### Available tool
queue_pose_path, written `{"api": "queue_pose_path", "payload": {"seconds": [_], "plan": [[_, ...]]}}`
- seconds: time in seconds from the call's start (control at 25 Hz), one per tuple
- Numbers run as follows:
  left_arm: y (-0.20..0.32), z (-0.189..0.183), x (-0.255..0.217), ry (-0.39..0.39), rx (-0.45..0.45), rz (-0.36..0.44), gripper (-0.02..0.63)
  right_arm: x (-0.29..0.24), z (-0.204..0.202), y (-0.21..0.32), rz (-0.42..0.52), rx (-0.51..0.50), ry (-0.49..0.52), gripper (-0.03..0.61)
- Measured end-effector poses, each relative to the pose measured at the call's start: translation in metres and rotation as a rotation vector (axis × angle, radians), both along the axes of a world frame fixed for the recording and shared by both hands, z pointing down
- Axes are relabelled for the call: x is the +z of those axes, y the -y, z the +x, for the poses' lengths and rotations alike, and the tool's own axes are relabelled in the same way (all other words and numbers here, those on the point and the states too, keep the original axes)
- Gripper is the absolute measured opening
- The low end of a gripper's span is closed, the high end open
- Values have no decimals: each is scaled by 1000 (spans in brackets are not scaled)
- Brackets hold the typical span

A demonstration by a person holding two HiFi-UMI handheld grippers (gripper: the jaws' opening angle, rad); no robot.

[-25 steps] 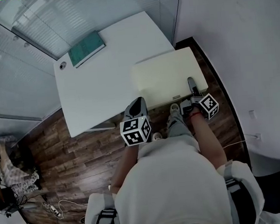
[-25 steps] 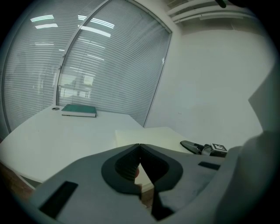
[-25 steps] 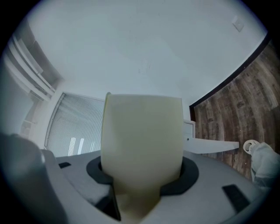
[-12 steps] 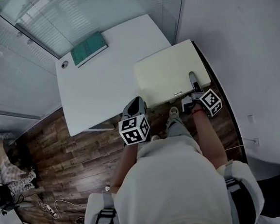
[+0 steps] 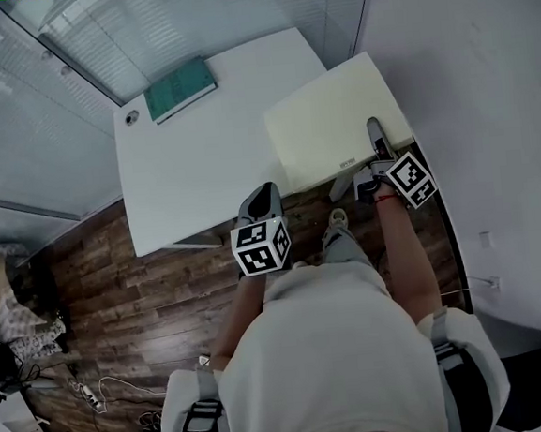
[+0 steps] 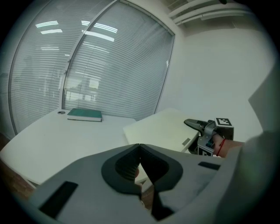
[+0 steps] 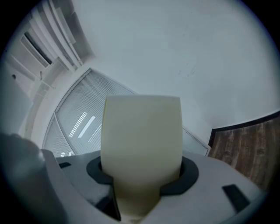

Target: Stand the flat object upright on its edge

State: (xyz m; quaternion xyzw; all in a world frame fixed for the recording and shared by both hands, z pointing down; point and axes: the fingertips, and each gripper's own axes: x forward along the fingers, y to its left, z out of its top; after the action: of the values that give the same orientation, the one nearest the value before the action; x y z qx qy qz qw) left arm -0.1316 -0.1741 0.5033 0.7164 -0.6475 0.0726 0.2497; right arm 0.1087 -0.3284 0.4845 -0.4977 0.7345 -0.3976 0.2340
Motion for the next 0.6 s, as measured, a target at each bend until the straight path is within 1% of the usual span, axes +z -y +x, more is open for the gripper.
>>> {"api": "queue_pose_path", "payload": {"seconds": [0.16, 0.32, 0.6], "plan": [[5, -1, 0, 6, -6, 1, 21, -23, -15, 20, 64, -41, -89, 264], [10, -2, -1, 4, -11, 5, 21, -37, -28, 33, 93, -57, -164, 263], [19, -6, 0, -5, -34, 4, 21, -56, -54, 53, 155, -88, -348, 263]]}}
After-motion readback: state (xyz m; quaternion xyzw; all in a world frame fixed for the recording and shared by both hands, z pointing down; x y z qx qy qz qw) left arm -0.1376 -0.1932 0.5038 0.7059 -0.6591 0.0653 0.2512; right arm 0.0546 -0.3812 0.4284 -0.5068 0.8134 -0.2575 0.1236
